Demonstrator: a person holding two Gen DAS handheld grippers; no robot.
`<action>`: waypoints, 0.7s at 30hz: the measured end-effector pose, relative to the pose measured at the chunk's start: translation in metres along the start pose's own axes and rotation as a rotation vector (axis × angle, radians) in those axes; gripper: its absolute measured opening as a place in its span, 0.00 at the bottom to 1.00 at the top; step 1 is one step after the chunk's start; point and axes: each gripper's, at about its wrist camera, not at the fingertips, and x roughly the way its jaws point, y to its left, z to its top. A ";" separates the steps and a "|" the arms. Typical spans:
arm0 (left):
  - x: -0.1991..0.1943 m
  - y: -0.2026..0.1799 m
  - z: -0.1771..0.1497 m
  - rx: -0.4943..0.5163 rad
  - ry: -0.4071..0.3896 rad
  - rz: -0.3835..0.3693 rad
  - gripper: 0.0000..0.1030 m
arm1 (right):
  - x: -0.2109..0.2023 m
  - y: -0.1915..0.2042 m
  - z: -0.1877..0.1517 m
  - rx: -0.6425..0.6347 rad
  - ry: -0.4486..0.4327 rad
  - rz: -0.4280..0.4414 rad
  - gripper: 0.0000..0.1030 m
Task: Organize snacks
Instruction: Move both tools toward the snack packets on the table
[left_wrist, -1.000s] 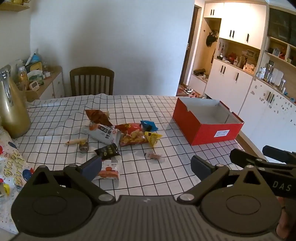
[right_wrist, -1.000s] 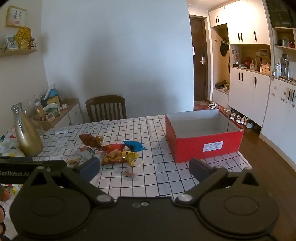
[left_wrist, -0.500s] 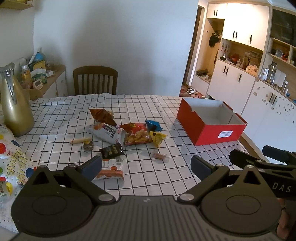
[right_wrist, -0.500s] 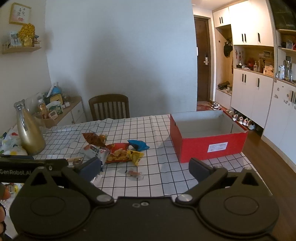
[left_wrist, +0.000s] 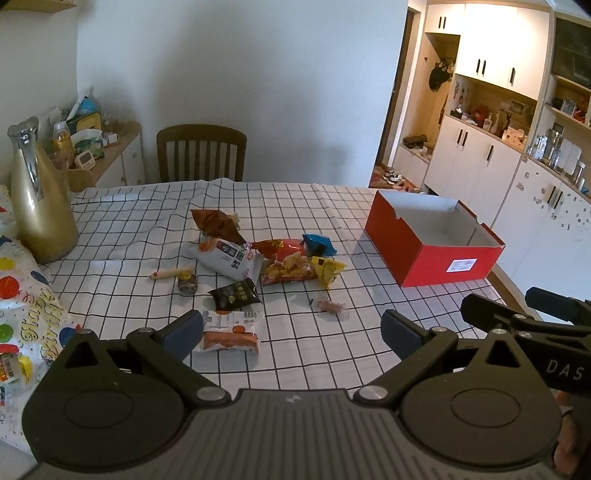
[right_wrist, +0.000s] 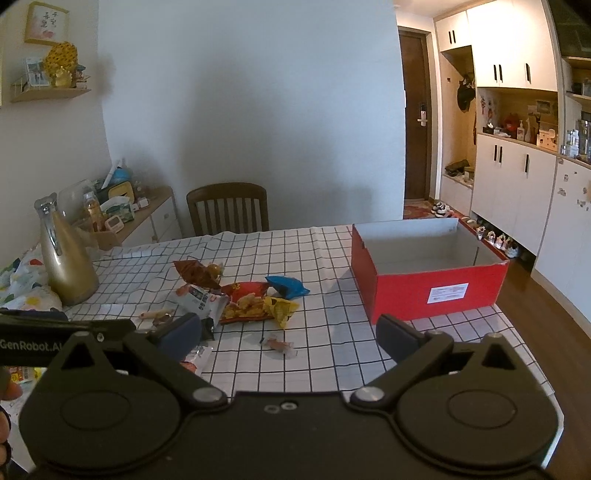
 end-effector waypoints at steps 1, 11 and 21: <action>0.000 0.000 0.000 0.001 0.000 0.000 1.00 | 0.001 0.000 0.000 0.001 0.002 0.002 0.98; 0.003 -0.002 0.001 -0.001 0.001 -0.003 1.00 | 0.003 -0.001 0.001 0.004 0.004 0.002 0.98; 0.005 -0.001 0.002 -0.003 -0.001 -0.015 1.00 | 0.003 -0.001 0.001 0.001 -0.005 -0.001 0.97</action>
